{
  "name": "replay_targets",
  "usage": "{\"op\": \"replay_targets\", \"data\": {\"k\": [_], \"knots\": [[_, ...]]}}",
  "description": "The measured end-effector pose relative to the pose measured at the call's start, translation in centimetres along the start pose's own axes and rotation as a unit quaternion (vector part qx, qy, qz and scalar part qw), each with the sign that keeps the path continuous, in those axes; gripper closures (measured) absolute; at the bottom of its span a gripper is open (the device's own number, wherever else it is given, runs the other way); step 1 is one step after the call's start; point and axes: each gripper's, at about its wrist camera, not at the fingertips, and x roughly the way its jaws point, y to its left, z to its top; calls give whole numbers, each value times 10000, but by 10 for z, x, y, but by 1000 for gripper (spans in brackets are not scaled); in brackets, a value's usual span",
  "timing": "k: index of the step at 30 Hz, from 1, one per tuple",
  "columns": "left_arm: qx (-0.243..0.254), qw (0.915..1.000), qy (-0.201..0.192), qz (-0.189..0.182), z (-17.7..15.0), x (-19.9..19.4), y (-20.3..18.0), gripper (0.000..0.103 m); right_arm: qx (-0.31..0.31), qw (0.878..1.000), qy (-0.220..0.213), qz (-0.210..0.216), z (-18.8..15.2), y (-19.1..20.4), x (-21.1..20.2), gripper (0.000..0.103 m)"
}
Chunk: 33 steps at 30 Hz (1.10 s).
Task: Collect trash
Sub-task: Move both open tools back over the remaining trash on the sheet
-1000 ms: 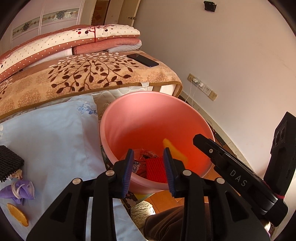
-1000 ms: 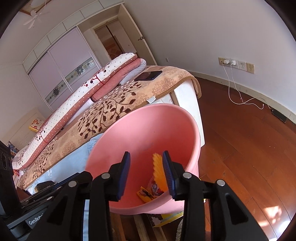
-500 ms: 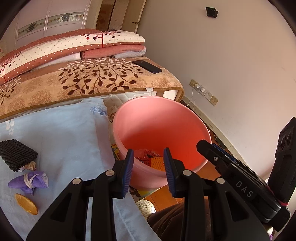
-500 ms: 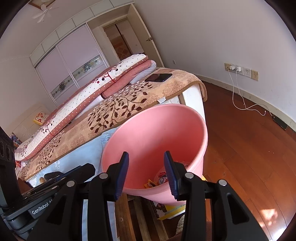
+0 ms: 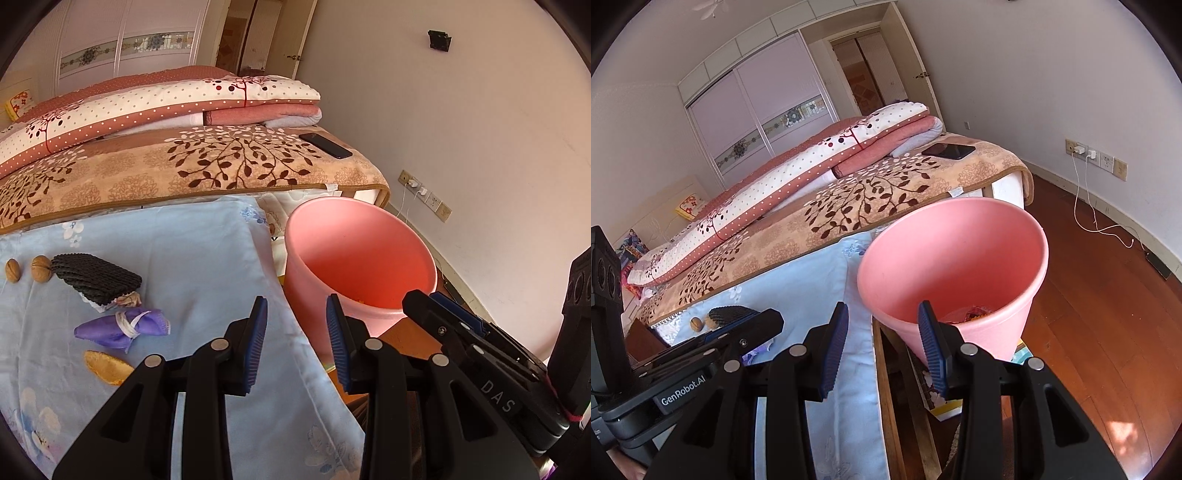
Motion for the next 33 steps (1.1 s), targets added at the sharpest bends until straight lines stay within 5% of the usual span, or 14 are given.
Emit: {"op": "replay_targets", "data": {"k": [14, 24, 33], "knots": [[-551, 9971, 81, 520, -39, -40, 58, 70, -429, 9974, 349, 454, -44, 55, -7, 64], [-1295, 9873, 387, 829, -75, -43, 106, 70, -734, 9937, 434, 723, -69, 72, 3, 64], [-1721, 9800, 484, 872, -68, -29, 121, 70, -821, 9918, 445, 871, -75, 70, 10, 64]]}}
